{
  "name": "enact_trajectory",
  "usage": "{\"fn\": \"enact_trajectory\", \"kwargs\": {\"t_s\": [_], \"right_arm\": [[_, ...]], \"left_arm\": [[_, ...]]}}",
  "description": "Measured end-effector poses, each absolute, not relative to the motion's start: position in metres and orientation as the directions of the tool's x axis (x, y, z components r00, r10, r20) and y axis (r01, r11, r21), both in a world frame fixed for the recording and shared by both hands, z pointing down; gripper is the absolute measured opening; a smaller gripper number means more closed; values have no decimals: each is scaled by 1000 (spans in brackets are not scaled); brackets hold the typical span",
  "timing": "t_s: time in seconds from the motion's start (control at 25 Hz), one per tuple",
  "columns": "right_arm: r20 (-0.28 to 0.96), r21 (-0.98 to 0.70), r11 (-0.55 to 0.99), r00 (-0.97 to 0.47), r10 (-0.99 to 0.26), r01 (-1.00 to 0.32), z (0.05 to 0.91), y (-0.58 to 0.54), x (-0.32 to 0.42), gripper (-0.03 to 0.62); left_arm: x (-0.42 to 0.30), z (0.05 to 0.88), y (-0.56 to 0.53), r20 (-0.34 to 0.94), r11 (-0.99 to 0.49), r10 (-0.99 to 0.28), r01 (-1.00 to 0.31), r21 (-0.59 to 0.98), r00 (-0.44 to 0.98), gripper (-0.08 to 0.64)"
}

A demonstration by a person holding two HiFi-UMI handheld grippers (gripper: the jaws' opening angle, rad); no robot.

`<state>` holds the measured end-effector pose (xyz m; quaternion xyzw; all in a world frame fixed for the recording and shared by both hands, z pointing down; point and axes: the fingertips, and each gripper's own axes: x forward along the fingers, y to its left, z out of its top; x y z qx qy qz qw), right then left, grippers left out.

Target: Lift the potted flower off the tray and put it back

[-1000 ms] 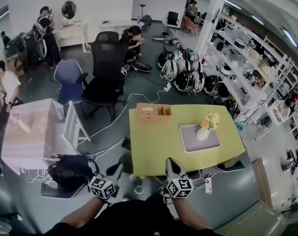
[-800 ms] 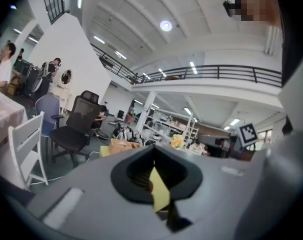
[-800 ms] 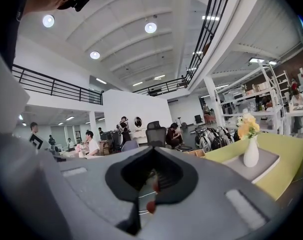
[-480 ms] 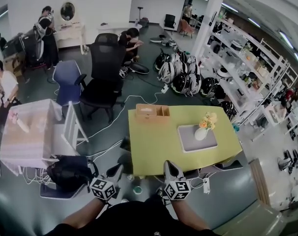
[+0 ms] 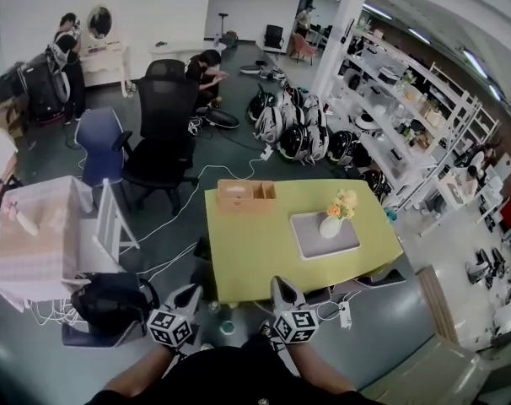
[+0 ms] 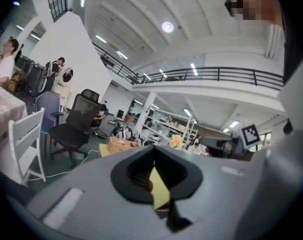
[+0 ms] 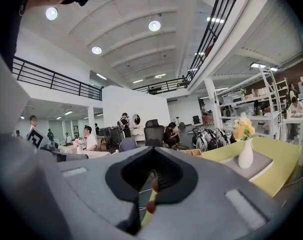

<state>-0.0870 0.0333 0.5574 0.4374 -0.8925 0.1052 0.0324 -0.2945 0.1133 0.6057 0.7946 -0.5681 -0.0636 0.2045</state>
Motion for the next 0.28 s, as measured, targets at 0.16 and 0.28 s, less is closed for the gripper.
{"fn": "enact_trajectory", "kwargs": {"t_s": [0.16,0.28], "right_arm": [[157,-158,596,-616,-772,-787,564,34,-86,3],[159,-157,613,-632,-758,-774,566,32,-91,3]], "left_arm": [[-294,609,115,132,-266,-930,-877,400,342,8],[-299,610,118,131,-244,-938,-882,403,320,8]]}}
